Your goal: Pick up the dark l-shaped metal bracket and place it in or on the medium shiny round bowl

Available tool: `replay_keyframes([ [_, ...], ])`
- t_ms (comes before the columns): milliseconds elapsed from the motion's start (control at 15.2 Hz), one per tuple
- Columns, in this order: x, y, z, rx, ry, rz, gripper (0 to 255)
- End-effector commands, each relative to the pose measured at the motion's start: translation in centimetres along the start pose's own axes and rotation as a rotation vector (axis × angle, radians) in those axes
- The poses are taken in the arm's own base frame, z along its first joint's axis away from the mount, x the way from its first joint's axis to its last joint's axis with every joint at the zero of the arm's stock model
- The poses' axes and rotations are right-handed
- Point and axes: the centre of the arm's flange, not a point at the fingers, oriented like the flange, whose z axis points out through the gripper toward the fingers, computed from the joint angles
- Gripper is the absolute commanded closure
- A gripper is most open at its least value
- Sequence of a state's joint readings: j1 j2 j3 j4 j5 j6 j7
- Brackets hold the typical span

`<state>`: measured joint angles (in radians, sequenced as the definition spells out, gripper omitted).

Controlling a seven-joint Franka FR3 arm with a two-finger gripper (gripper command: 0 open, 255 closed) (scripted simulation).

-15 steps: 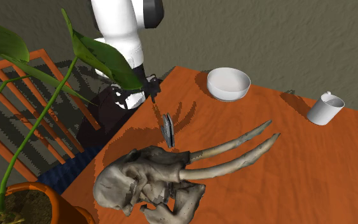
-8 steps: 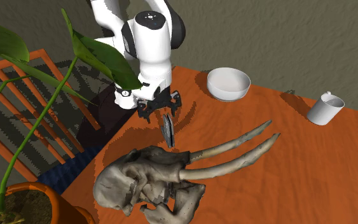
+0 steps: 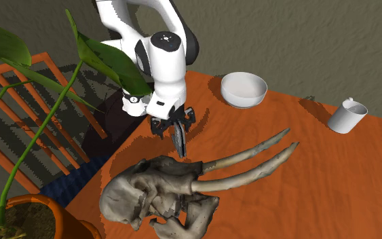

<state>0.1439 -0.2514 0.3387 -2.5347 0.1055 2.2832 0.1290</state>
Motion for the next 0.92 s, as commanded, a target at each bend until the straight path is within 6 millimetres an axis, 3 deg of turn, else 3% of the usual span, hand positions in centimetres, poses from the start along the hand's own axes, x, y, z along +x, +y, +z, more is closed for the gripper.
replay_keyframes([
  [0, 0.02, 0.04, 0.46, 0.0, 0.001, 0.0, 0],
  [396, 0.02, 0.04, 0.46, 0.0, 0.001, 0.0, 0],
  [462, 0.02, 0.04, 0.46, 0.0, 0.001, 0.0, 255],
  [858, 0.03, 0.05, 0.45, 0.0, 0.001, 0.0, 255],
])
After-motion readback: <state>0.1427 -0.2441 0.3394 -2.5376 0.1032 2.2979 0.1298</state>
